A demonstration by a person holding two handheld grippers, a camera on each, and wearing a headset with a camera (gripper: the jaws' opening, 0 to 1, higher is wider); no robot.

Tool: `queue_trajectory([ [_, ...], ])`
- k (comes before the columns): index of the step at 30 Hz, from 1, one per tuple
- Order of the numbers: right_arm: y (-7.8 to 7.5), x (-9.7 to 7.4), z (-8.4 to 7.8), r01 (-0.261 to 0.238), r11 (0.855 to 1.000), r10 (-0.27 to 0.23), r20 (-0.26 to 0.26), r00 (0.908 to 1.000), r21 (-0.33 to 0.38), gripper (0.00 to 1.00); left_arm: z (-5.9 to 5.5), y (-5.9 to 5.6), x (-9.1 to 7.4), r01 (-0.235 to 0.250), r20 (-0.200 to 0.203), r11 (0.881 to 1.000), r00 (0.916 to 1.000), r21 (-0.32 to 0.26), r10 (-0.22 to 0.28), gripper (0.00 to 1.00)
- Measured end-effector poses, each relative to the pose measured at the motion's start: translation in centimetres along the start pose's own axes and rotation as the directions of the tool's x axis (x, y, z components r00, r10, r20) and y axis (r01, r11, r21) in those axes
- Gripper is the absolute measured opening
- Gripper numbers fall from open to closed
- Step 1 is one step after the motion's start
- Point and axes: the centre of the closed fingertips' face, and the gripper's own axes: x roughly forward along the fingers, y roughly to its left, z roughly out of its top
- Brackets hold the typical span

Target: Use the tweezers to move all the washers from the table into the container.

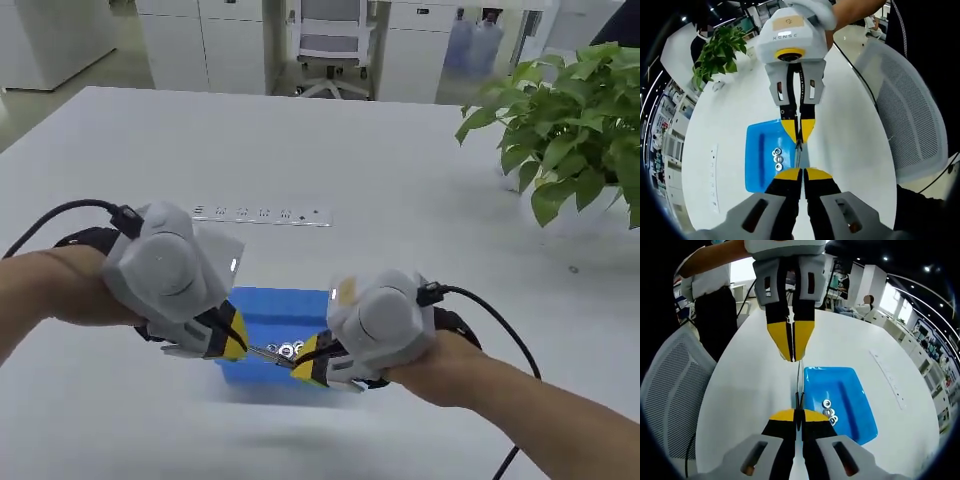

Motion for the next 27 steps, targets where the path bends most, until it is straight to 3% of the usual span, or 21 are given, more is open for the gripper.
queue_trajectory([
  [6,0.3,0.2,-0.2,-0.005,1.0,0.005,-0.009,0.9999,0.0,0.03,0.0,0.2,-0.2,-0.013,0.006,1.0,0.9999,-0.001,0.013,0.1],
  [10,0.3,0.2,0.0,-0.008,1.0,0.008,-0.01,0.9999,-0.009,0.03,-0.5,0.5,-0.1,-0.028,-0.014,1.0,0.9995,0.007,0.028,0.12],
  [21,0.5,0.0,0.5,-0.005,0.999,0.005,-0.008,1.0,-0.034,0.02,-1.9,-0.2,0.4,0.005,-0.071,1.0,0.9975,0.007,-0.005,0.12],
  [27,0.8,-0.1,0.4,-0.009,0.999,0.008,-0.024,0.9997,-0.047,0.03,-1.6,-0.5,0.6,0.005,-0.057,1.0,0.9984,-0.001,-0.005,0.07],
])
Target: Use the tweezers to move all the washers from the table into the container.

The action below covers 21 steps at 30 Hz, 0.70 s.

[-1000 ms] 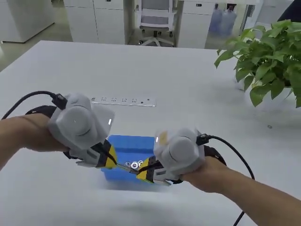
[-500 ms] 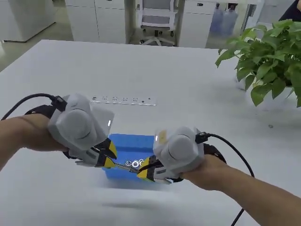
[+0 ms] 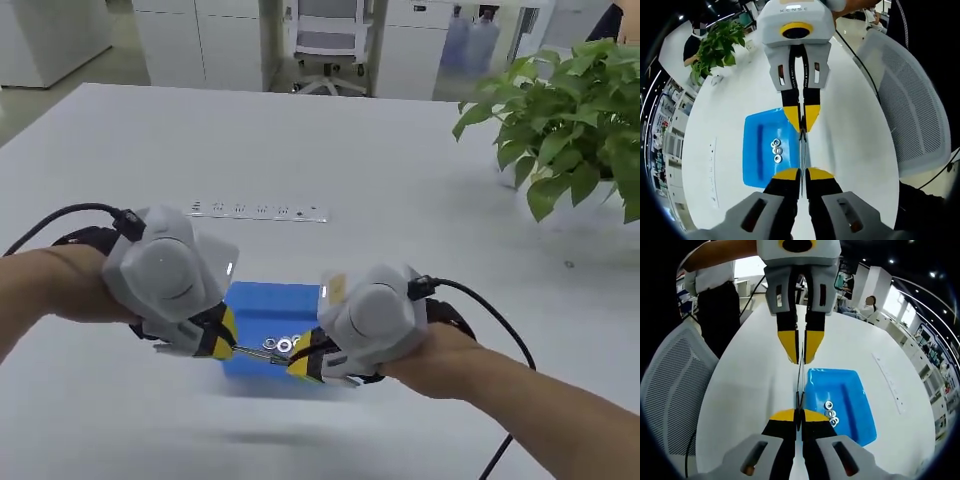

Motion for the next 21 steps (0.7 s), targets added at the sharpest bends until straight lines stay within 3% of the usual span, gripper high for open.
queue_trajectory([
  [12,0.8,0.0,-0.7,-0.016,1.0,0.016,-0.022,0.9996,-0.015,0.03,-0.5,-1.1,1.3,0.02,0.022,0.998,0.9996,-0.055,-0.018,0.07],
  [21,1.9,0.5,-1.9,-0.04,0.999,0.039,-0.052,0.9979,-0.025,0.03,-0.7,-2.2,3.1,0.044,0.04,0.995,0.9984,-0.086,-0.041,0.06],
])
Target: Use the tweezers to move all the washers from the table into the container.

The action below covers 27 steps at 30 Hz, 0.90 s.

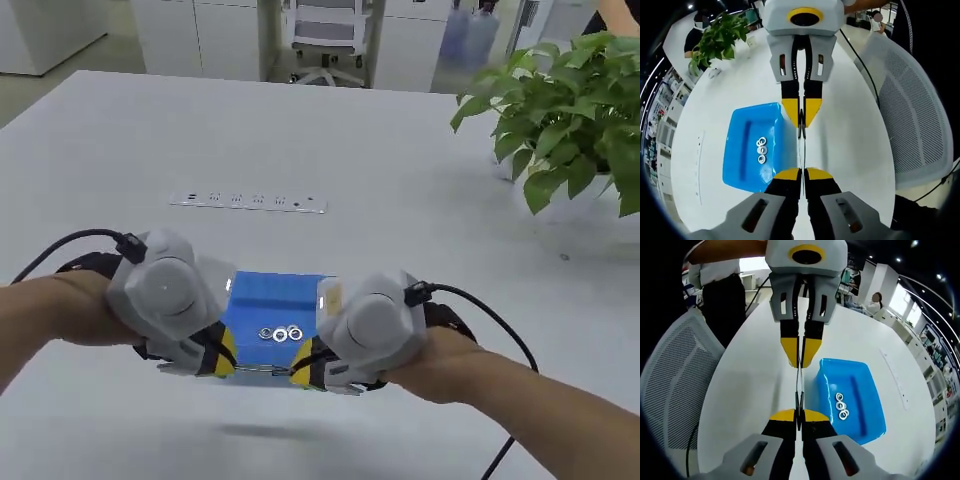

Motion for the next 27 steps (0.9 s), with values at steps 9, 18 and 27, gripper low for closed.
queue_trajectory([
  [9,1.5,1.1,-1.9,-0.025,1.0,0.025,-0.035,0.9991,0.011,0.03,-0.4,-1.4,2.5,0.028,-0.002,0.999,0.9996,-0.017,-0.028,0.06],
  [18,2.5,2.1,-3.2,-0.04,0.998,0.042,-0.044,0.9982,0.044,0.04,-0.8,-2.3,4.0,0.038,-0.015,0.999,0.9992,-0.003,-0.038,0.07],
  [27,3.1,3.3,-4.1,-0.053,0.996,0.057,-0.044,0.9974,0.072,0.05,-1.6,-2.8,5.1,0.048,-0.006,0.999,0.9988,-0.023,-0.048,0.07],
])
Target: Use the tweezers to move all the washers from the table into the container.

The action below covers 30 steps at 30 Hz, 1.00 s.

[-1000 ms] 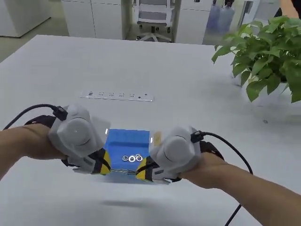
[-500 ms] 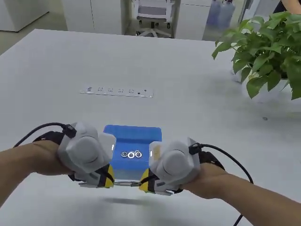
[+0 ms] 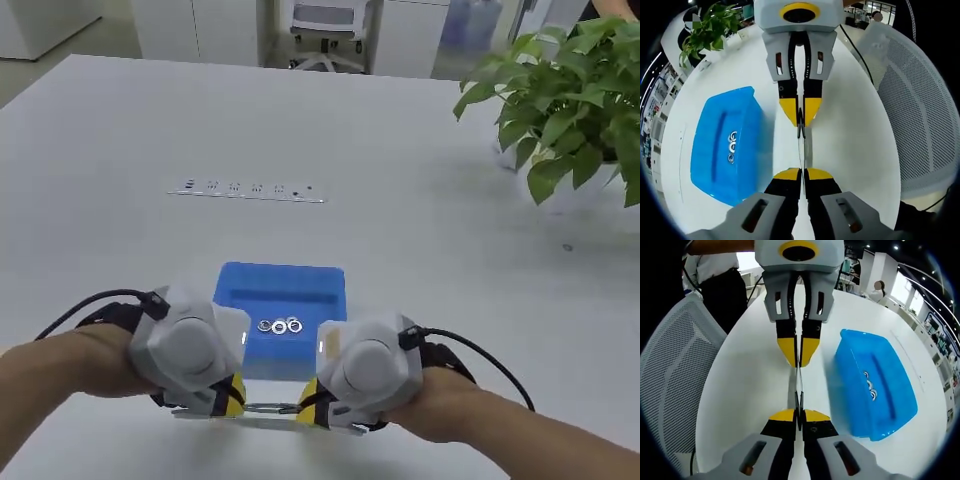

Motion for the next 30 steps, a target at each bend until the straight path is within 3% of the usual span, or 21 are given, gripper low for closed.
queue_trajectory([
  [30,0.5,0.29,-0.29,-0.014,1.0,0.014,-0.004,0.9999,0.026,0.11,-0.97,-0.67,0.81,0.021,-0.01,1.0,0.9997,-0.006,-0.021,0.08],
])
